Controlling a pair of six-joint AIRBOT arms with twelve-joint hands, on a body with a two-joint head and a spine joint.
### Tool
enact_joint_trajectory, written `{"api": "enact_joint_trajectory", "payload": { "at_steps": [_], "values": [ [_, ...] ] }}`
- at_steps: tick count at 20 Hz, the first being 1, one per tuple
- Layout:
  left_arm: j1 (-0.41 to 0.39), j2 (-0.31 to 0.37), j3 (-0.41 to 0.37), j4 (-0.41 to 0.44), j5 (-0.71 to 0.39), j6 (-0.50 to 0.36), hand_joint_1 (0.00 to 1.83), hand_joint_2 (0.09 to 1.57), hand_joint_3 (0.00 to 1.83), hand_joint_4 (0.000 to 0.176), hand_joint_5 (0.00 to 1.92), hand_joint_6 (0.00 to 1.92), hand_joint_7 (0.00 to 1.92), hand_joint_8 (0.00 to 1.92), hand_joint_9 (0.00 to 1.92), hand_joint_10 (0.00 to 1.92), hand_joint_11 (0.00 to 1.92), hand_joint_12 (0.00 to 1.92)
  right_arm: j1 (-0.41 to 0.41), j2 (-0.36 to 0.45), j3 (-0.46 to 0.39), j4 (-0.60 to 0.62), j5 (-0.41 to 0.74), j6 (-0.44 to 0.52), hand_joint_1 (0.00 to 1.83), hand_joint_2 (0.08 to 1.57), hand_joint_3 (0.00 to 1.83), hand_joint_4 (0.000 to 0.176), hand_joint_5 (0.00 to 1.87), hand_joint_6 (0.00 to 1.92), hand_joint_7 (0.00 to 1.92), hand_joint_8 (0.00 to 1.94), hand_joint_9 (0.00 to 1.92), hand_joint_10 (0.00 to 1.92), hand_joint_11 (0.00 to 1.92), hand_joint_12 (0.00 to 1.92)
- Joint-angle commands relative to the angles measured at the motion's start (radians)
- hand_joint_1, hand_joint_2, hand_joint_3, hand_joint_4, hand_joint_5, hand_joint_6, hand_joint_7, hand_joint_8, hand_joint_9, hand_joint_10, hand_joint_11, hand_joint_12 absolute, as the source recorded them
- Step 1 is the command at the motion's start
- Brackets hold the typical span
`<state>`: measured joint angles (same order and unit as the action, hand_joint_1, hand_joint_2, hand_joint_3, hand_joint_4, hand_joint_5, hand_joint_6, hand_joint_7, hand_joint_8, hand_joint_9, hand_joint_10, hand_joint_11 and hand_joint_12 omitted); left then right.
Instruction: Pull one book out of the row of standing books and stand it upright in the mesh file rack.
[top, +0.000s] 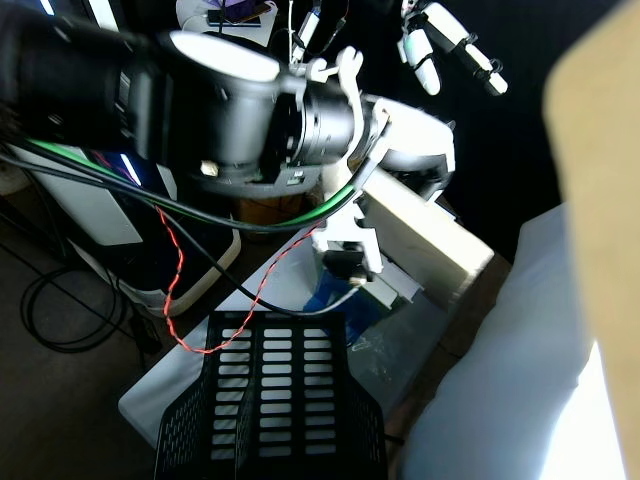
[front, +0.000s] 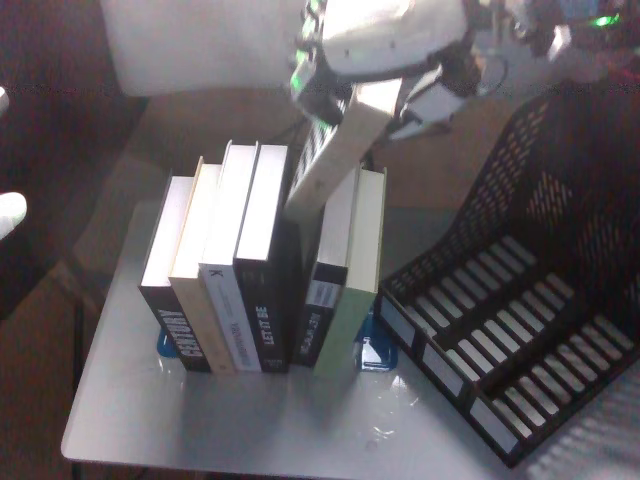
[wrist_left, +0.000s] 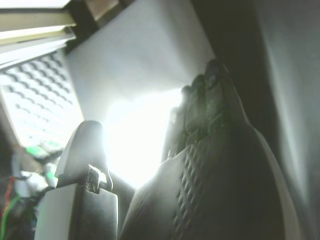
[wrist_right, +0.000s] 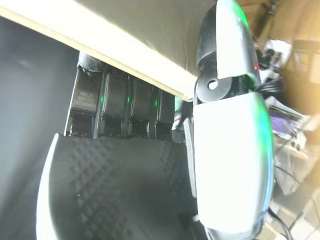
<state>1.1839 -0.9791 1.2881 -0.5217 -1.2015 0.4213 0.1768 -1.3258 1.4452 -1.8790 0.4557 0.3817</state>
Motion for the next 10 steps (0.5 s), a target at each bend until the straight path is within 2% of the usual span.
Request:
{"api": "enact_joint_trajectory", "payload": {
  "at_steps": [1,3,7,8,10],
  "values": [
    [-0.01,0.004,0.012,-0.02,-0.116,-0.002,0.53,1.41,0.0,0.057,0.02,0.01,0.0,0.0,0.0,0.0,0.0,0.0,0.032,0.029,-0.006,0.02,-0.046,-0.005,1.36,1.18,0.0,0.0,0.79,1.17,0.9,1.17,0.78,1.47,0.51,1.84],
    [-0.012,0.001,0.013,-0.018,-0.115,-0.002,0.53,1.41,0.0,0.051,0.02,0.01,0.0,0.0,0.0,0.0,0.0,0.0,0.058,0.049,-0.017,0.015,-0.052,-0.006,1.36,1.17,0.0,0.0,0.83,1.11,0.91,1.17,0.77,1.46,0.49,1.85],
    [-0.026,0.0,0.014,-0.007,-0.109,-0.002,0.53,1.41,0.0,0.054,0.03,0.01,0.0,0.0,0.0,0.0,0.0,0.0,0.109,0.083,-0.039,-0.001,-0.065,-0.006,1.36,1.17,0.0,0.0,0.79,1.13,0.94,1.13,0.8,1.44,0.53,1.82],
    [-0.028,0.0,0.015,-0.006,-0.108,-0.002,0.54,1.41,0.0,0.05,0.03,0.01,0.0,0.0,0.0,0.0,0.0,0.0,0.119,0.09,-0.044,-0.007,-0.068,-0.006,1.25,1.16,0.0,0.0,0.81,1.14,0.98,1.16,0.89,1.35,0.54,1.84],
    [-0.03,0.0,0.015,-0.004,-0.106,-0.001,0.54,1.4,0.0,0.056,0.03,0.01,0.0,0.0,0.0,0.0,0.0,0.0,0.133,0.1,-0.054,-0.02,-0.075,-0.006,1.22,1.17,0.0,0.0,0.83,1.09,0.94,1.3,0.86,1.55,0.49,1.92]
  ]
}}
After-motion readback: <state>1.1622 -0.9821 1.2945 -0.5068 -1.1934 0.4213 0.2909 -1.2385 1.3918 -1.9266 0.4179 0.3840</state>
